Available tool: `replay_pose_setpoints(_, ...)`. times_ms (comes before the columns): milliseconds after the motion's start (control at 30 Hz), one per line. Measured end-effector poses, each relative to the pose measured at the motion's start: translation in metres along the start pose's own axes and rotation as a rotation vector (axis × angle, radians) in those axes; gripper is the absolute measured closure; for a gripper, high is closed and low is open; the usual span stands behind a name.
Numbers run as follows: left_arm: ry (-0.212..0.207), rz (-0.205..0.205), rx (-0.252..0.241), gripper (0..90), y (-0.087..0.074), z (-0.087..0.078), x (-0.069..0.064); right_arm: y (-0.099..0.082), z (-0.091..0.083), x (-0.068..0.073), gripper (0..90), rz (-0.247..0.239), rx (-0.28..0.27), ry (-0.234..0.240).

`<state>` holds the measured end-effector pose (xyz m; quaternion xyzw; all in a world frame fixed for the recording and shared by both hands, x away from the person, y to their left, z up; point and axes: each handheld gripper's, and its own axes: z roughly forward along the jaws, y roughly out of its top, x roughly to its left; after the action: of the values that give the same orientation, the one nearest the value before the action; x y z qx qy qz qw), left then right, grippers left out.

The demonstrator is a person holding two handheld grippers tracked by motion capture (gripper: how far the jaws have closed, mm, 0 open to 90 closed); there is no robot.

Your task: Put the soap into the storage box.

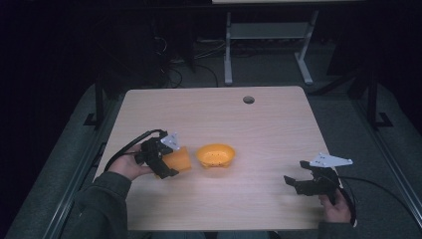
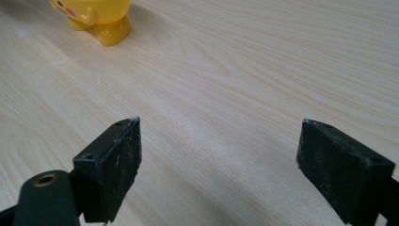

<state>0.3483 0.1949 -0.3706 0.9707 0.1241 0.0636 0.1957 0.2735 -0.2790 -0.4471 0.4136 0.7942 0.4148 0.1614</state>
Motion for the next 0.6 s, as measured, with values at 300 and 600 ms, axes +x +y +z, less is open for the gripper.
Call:
replay_pose_setpoints(300, 0.000, 0.002, -0.005, 20.8, 0.005, -0.002, 0.001, 0.000, 0.000, 0.000, 13.9, -0.001, -0.003, 0.001)
replay_pose_setpoints(600, 0.006, 0.012, -0.011, 20.8, 0.012, -0.004, 0.004, 0.000, -0.001, 0.000, 13.9, -0.001, -0.005, 0.003)
